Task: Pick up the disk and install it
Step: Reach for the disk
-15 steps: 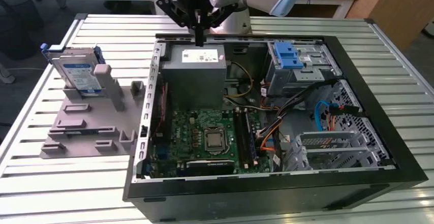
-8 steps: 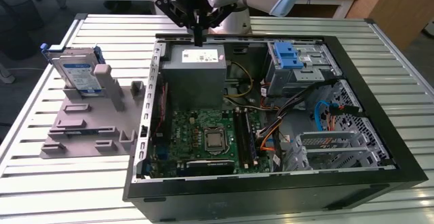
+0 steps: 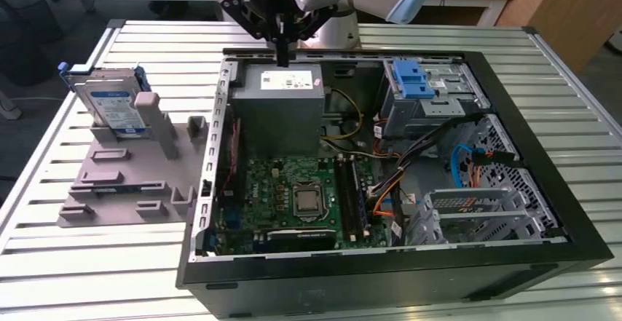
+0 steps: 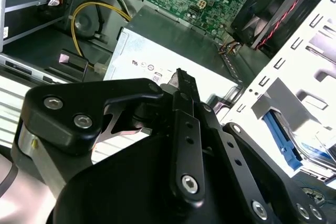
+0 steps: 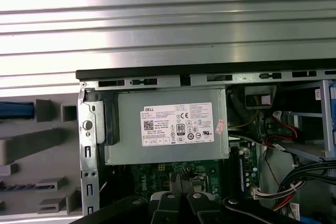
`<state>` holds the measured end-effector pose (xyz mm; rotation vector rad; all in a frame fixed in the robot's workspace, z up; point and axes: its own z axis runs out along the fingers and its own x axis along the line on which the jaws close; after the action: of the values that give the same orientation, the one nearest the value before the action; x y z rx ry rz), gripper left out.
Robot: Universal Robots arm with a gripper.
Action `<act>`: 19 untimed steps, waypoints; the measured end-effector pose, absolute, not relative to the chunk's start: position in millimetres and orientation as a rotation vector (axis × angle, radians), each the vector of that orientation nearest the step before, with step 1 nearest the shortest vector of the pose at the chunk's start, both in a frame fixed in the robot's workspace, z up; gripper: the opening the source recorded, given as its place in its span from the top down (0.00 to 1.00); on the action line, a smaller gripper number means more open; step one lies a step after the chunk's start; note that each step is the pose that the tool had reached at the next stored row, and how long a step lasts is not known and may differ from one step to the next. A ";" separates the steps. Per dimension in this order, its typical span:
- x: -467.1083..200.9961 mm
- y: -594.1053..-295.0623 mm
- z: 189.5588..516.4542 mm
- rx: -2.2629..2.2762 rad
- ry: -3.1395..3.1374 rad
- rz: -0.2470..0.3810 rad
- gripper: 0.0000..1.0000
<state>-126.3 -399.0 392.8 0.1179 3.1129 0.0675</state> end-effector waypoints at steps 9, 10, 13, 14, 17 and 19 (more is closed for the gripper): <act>-128.3 -398.9 392.1 0.118 3.115 0.068 0.89; -128.5 -398.9 392.0 0.118 3.116 0.067 0.89; -129.3 -398.9 391.8 0.118 3.116 0.067 0.89; -129.6 -398.9 391.8 0.118 3.116 0.067 0.89; -130.3 -398.9 391.5 0.118 3.117 0.067 0.89; -130.9 -398.9 391.4 0.118 3.117 0.068 0.89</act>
<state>-130.9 -398.9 391.4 0.1183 3.1170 0.0675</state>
